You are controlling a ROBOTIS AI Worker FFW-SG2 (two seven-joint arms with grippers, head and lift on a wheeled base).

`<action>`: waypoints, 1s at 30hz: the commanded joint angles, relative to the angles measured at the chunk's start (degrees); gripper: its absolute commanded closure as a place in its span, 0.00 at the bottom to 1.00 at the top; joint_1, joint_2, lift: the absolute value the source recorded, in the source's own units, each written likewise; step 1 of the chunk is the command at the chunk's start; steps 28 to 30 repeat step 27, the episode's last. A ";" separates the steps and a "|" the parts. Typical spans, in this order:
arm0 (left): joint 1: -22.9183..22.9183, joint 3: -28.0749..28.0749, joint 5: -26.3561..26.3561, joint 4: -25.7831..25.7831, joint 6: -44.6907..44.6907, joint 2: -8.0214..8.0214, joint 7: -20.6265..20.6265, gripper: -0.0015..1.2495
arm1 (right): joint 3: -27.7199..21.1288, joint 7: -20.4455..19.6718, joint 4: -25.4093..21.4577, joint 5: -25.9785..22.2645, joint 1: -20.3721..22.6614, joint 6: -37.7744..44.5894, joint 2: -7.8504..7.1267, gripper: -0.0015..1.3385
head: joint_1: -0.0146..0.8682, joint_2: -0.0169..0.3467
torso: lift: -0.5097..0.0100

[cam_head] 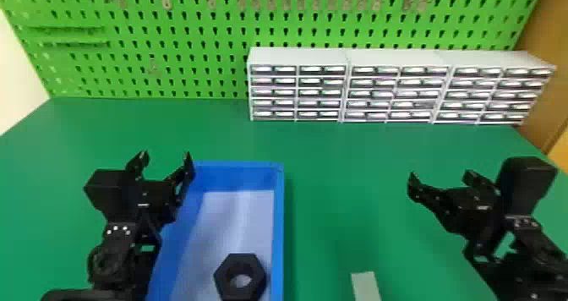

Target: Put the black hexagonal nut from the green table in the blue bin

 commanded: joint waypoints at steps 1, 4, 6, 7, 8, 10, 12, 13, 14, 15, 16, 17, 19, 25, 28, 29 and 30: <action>0.00 -0.13 0.00 -0.02 0.00 0.00 0.00 0.37 | -0.03 0.00 0.00 -0.09 -0.09 0.00 -0.06 0.09 | 0.76 0.20 | 0.80; 0.00 -0.13 0.00 0.07 0.00 0.00 0.00 0.37 | 0.06 0.00 0.00 -0.09 -0.09 0.00 -0.15 0.09 | 0.76 0.20 | 0.80; 0.00 -0.13 0.00 -0.02 0.00 0.00 0.00 0.37 | 0.06 0.00 0.00 -0.18 -0.09 0.00 -0.15 0.09 | 0.76 0.20 | 0.80; 0.00 -0.13 0.00 -0.02 0.00 0.00 0.00 0.37 | 0.06 0.00 0.00 -0.18 -0.09 0.00 -0.15 0.09 | 0.76 0.20 | 0.80; 0.00 -0.13 0.00 -0.02 0.00 0.00 0.09 0.37 | 0.06 0.00 0.09 -0.18 -0.09 0.09 -0.15 0.09 | 0.76 0.20 | 0.80; 0.00 -0.13 0.09 0.07 0.00 0.00 0.09 0.37 | 0.06 0.00 0.09 -0.18 -0.09 0.09 -0.15 0.09 | 0.76 0.20 | 0.80; 0.00 -0.13 0.09 0.07 0.00 0.00 0.26 0.37 | 0.15 0.00 0.18 -0.09 -0.17 0.18 -0.15 0.09 | 0.76 0.20 | 0.80; 0.00 -0.13 0.09 0.07 0.00 0.00 0.26 0.37 | 0.15 0.00 0.26 -0.09 -0.26 0.18 -0.15 0.09 | 0.76 0.20 | 0.80; -0.09 -0.13 0.00 0.07 0.00 0.00 0.26 0.37 | 0.15 0.00 0.26 -0.27 -0.26 0.35 -0.15 0.09 | 0.76 0.20 | 0.80; -0.09 -0.13 0.00 0.07 0.00 0.00 0.26 0.37 | 0.15 0.00 0.35 -0.27 -0.26 0.35 -0.15 0.09 | 0.76 0.20 | 0.80; -0.09 -0.13 0.00 0.07 0.00 0.00 0.26 0.37 | 0.24 0.00 0.35 -0.27 -0.26 0.44 -0.15 0.09 | 0.76 0.20 | 0.80; -0.09 -0.13 0.00 0.07 0.00 0.00 0.26 0.37 | 0.24 0.00 0.35 -0.27 -0.26 0.44 -0.23 0.09 | 0.76 0.20 | 0.80; 0.00 -0.22 0.00 0.16 0.00 0.00 0.26 0.37 | 0.32 0.00 0.35 -0.27 -0.35 0.53 -0.32 0.09 | 0.76 0.20 | 0.80; -0.09 -0.30 0.00 0.16 0.00 0.00 0.26 0.37 | 0.24 0.00 0.44 -0.27 -0.35 0.70 -0.50 0.09 | 0.76 0.20 | 0.80; 0.00 -0.30 0.00 0.16 0.00 0.00 0.26 0.37 | 0.24 0.00 0.44 -0.36 -0.35 0.79 -0.59 0.09 | 0.76 0.20 | 0.80; 0.00 -0.30 0.00 0.16 0.00 0.00 0.26 0.37 | 0.24 0.00 0.44 -0.36 -0.35 0.79 -0.59 0.09 | 0.76 0.20 | 0.80; 0.00 -0.30 0.00 0.16 0.00 0.00 0.26 0.37 | 0.24 0.00 0.44 -0.36 -0.35 0.79 -0.59 0.09 | 0.76 0.20 | 0.80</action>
